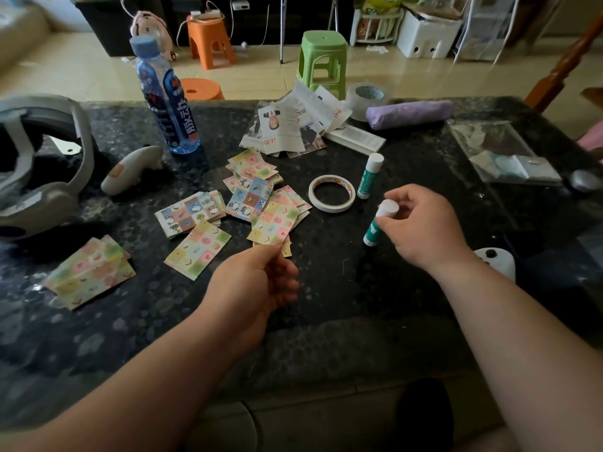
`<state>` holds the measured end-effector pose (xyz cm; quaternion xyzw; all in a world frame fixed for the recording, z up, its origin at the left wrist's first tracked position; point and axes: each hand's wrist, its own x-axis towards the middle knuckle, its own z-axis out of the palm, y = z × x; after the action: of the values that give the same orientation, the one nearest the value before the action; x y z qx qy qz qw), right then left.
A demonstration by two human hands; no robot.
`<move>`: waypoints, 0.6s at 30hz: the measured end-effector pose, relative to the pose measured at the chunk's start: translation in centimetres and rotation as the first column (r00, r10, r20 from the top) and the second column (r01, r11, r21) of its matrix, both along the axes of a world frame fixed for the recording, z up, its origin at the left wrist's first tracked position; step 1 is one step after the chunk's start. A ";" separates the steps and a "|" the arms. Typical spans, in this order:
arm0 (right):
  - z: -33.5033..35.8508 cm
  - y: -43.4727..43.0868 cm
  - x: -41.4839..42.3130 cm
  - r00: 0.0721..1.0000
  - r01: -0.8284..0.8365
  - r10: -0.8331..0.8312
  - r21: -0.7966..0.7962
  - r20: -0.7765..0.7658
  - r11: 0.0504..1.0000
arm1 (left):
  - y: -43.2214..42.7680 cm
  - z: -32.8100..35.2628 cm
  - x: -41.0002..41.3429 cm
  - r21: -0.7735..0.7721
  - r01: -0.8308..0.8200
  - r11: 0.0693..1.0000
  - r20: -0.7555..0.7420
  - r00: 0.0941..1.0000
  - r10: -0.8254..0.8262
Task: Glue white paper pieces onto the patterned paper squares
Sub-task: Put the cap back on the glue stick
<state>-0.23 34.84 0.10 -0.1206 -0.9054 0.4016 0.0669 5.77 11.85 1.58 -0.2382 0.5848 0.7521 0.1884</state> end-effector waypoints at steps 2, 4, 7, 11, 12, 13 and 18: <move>-0.1 -0.2 0.0 1.000 -0.013 0.013 0.013 0.010 1.000 | -0.1 0.3 0.0 -0.005 0.009 1.000 0.000 1.000 -0.009; -0.1 -0.2 0.0 1.000 -0.016 0.016 0.017 0.011 1.000 | -0.2 0.5 0.0 -0.013 0.024 1.000 -0.004 1.000 -0.024; 0.0 -0.3 0.0 1.000 -0.010 0.009 0.023 0.027 1.000 | -0.4 0.6 0.0 -0.033 0.050 0.998 -0.007 0.999 -0.051; 0.7 -0.4 0.3 0.989 -0.034 0.028 0.040 0.148 0.999 | -0.7 0.6 -0.1 -0.048 0.075 0.996 -0.004 0.997 -0.076; 1.1 -0.4 0.4 0.984 -0.045 0.035 0.050 0.174 0.998 | -0.7 0.7 -0.1 -0.059 0.090 0.994 -0.020 0.996 -0.092; 1.5 -0.2 0.6 0.980 -0.050 0.037 0.061 0.195 0.997 | -0.8 0.7 -0.1 -0.082 0.111 0.990 -0.042 0.992 -0.115; 4.5 -0.4 2.0 0.997 -0.024 0.014 0.126 0.082 0.992 | -1.8 1.9 0.1 -0.433 0.191 0.881 -0.180 0.939 -0.292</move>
<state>1.76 34.44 4.63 -0.1236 -0.9321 0.3387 0.0339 5.83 10.06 3.51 -0.1043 0.7728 0.6065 0.1551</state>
